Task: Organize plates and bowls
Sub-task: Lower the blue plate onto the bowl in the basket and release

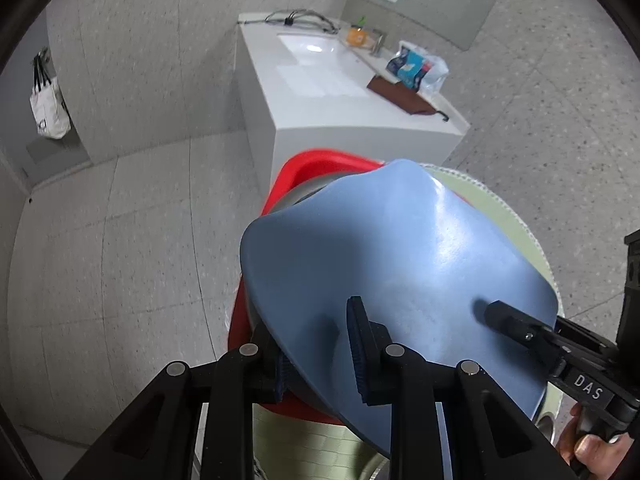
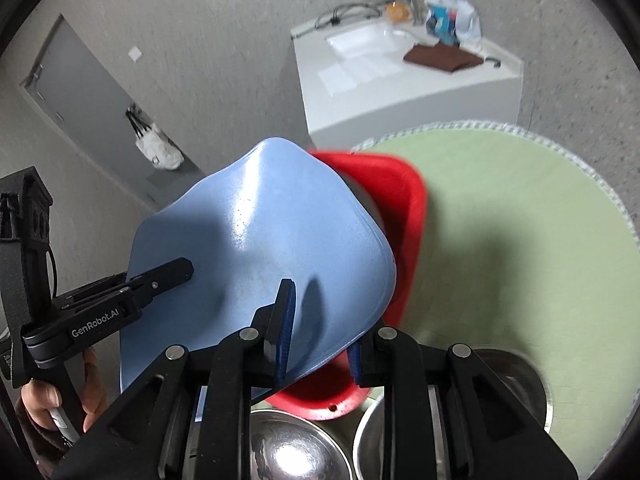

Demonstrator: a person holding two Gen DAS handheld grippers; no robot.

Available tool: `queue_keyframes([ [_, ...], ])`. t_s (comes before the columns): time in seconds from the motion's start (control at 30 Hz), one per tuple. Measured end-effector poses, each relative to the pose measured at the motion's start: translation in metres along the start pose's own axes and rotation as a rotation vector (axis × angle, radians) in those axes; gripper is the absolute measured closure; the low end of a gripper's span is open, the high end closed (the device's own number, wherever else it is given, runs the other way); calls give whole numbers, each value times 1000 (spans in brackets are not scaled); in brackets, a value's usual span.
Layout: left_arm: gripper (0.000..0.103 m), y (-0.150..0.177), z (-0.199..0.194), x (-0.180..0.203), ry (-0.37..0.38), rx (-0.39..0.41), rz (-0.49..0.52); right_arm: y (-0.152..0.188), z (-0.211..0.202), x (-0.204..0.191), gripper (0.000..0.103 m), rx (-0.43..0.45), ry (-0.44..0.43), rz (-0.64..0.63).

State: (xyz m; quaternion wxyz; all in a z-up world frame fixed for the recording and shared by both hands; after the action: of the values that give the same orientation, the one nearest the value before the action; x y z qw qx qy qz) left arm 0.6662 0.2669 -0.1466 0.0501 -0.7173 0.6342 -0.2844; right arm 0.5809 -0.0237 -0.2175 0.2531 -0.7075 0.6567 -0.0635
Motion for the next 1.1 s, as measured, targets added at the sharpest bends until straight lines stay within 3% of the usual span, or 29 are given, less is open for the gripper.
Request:
queue_keyframes([
  [0.17, 82, -9, 18, -16, 12, 0, -5, 6, 23, 1, 78, -45, 4, 6],
  [0.33, 79, -9, 28, -28, 25, 8, -16, 8, 24, -5, 72, -34, 13, -8],
  [0.47, 75, -6, 28, -29, 31, 13, -18, 10, 20, -9, 61, -26, -3, -2],
  [0.57, 69, -2, 26, -28, 57, 18, -33, 12, 13, -11, 42, -18, 0, -3],
  [0.7, 64, 4, 18, -26, 61, 27, -28, 17, 6, -8, 42, -9, 9, 22],
  [0.77, 46, 6, 11, -25, 45, 51, -21, 20, 1, -5, 42, 0, 7, 40],
  [0.83, 36, 9, 2, -23, -4, 94, -11, 22, -5, -5, 40, 15, 10, 49],
  [1.1, 35, 37, -26, -16, -36, 142, -1, 41, -29, -7, 36, 57, 17, 66],
])
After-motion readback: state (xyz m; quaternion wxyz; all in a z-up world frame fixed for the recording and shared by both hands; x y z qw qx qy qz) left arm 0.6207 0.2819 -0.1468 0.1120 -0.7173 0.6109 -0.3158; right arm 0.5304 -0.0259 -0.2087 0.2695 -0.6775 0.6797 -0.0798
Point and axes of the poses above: each gripper's, at about its wrist camera, not at the fingertips, and z roughly the way its jaws point, x to its right, y to its underside, the point moved 1 cm from there along z, roughly the way its jaws point, and after that the axes turned 9 degrees about y, right-handed, at the moved point
